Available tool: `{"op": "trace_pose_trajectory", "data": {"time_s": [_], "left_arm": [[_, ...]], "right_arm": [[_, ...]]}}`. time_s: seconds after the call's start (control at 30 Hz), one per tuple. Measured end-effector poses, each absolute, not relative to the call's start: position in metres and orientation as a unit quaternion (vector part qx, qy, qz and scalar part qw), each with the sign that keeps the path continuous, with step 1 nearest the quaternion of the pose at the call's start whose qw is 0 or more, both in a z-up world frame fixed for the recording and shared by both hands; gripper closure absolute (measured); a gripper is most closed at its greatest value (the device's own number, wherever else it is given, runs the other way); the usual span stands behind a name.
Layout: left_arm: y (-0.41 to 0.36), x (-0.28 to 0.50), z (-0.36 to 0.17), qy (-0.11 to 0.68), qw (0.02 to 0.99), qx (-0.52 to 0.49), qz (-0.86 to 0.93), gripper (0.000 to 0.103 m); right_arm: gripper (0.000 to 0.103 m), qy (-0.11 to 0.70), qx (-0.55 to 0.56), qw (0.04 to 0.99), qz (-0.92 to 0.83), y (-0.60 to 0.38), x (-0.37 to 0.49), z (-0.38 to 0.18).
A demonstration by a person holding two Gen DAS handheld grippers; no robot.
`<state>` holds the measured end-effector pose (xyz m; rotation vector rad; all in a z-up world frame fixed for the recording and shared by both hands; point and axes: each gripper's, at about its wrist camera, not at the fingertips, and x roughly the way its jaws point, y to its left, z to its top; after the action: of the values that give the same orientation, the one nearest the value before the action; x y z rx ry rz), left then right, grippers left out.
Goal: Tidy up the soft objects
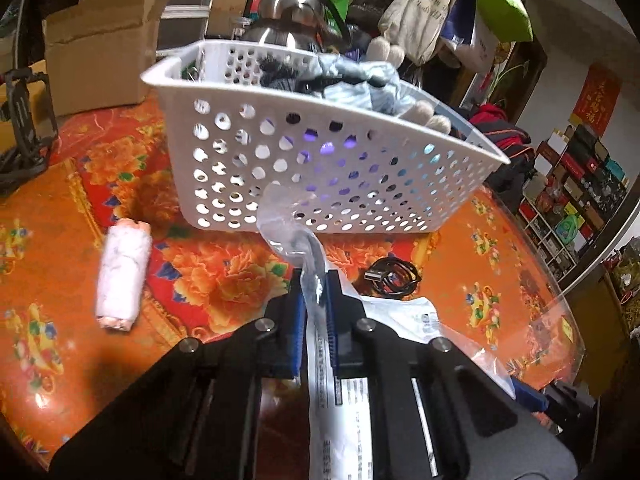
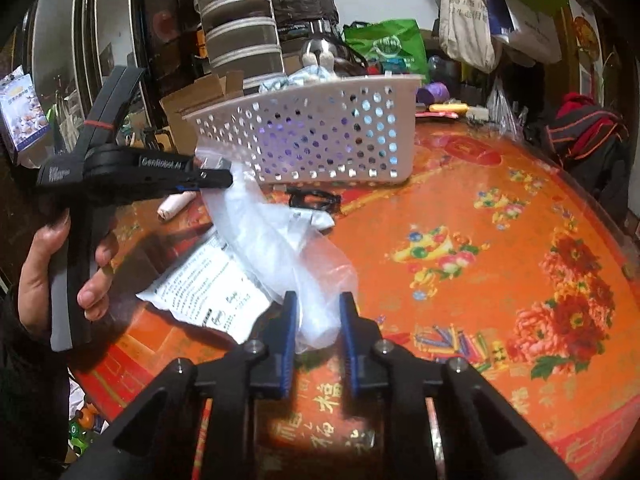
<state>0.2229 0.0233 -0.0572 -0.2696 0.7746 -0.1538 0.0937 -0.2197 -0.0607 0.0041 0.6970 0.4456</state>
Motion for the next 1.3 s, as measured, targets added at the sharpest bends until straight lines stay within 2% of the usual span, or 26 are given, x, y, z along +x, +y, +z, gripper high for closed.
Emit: {"op": "trace_pose_trajectory", "data": {"time_s": [0.5, 1.1, 1.3], "left_arm": [[0.046, 0.173, -0.020, 0.321, 0.935, -0.137, -0.065, 0.095], [0.043, 0.177, -0.027, 0.325, 0.934, -0.134, -0.062, 0.095], [0.044, 0.174, -0.016, 0.314, 0.938, -0.135, -0.063, 0.095]], "right_arm": [[0.086, 0.322, -0.001, 0.917, 0.234, -0.215, 0.106, -0.038], [0.086, 0.327, 0.000, 0.916, 0.232, -0.215, 0.108, -0.041], [0.086, 0.311, -0.019, 0.922, 0.231, -0.213, 0.111, -0.023]]}}
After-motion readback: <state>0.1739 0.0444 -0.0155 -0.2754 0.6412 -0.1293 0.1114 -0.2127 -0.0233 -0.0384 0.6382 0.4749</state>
